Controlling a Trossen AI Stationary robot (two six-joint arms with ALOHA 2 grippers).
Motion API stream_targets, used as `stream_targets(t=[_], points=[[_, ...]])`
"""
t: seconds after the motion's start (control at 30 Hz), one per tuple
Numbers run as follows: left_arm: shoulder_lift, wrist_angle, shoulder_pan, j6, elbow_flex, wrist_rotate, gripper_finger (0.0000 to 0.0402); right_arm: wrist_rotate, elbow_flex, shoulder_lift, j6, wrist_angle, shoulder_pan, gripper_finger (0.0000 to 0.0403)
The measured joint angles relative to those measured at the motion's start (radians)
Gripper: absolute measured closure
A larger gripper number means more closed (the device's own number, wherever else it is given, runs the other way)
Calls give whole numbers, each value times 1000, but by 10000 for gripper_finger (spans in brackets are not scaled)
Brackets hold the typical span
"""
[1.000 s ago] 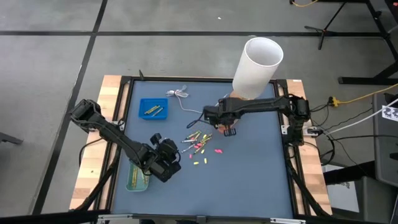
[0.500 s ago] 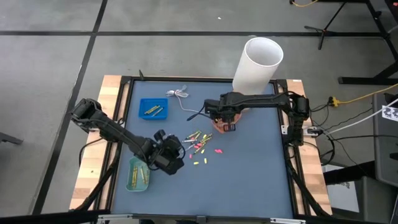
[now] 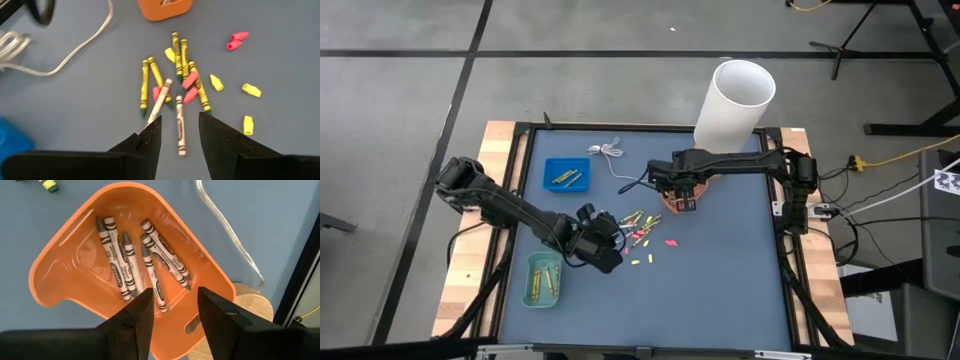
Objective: Sort crayons
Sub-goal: Put the gray crayon into the orange bin
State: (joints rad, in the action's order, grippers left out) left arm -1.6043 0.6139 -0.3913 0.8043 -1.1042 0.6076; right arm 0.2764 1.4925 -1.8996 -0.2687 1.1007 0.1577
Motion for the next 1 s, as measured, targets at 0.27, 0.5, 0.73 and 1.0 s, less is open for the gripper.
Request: stream_targets(t=[0.27, 0.5, 0.73, 1.0], points=[[0, -43, 68, -83, 0, -50, 287, 0, 0, 0, 1, 58, 0, 254], [0, -47, 106, -109, 0, -55, 287, 0, 0, 0, 26, 172, 0, 254], [-15, -63, 138, -160, 0, -131, 287, -8, -1, 46, 67, 257, 0, 254], [-103, -116, 171, -214, 0, -210, 287, -25, 0, 218, 160, 271, -1, 254]])
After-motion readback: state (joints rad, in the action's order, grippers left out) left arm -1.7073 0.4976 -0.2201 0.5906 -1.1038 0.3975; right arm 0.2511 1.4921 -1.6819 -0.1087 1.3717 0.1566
